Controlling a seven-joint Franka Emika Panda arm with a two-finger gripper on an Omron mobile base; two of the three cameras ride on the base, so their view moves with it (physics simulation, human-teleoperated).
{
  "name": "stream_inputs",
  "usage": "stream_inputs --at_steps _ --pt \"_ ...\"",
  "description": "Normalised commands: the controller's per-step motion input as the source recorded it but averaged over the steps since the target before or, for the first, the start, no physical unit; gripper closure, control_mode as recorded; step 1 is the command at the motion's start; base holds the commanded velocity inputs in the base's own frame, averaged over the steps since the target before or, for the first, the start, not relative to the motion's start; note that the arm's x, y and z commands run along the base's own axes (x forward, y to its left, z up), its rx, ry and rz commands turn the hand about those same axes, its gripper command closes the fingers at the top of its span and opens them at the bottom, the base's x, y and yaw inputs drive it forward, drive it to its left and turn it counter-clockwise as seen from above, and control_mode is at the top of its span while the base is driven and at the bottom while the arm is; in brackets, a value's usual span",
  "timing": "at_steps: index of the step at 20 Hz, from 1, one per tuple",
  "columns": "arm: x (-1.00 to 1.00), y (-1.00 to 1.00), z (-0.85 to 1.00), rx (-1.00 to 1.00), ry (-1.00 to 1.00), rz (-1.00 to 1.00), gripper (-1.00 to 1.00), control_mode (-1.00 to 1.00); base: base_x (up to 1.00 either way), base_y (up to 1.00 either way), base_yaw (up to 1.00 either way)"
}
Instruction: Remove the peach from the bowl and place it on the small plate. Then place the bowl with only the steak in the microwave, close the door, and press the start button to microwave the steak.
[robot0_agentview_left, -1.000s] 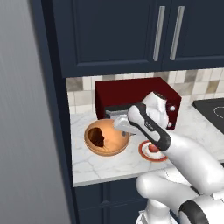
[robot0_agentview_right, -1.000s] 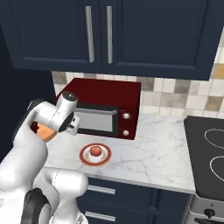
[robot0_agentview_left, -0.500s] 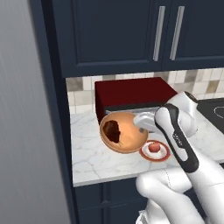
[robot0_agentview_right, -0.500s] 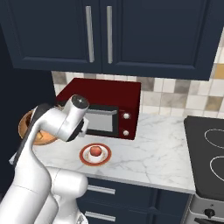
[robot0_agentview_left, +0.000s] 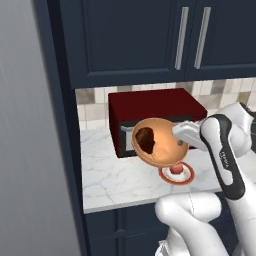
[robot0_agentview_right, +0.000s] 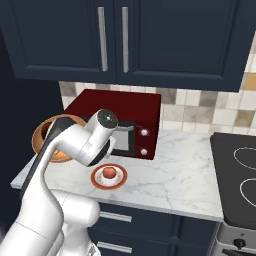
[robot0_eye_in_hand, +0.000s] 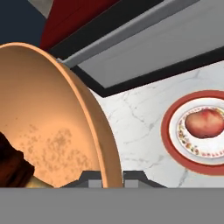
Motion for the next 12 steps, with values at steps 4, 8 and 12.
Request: stream_inputs --at_steps 4,8,12 --pt "-0.43 -0.35 0.00 0.06 0.00 -0.08 1.00 -1.00 0.00 0.00 0.00" --pt "0.00 0.00 0.00 0.00 0.00 0.00 1.00 1.00 -1.00 -0.24 -0.20" --pt "0.00 0.00 0.00 0.00 0.00 0.00 1.00 1.00 -1.00 -0.02 -0.20"
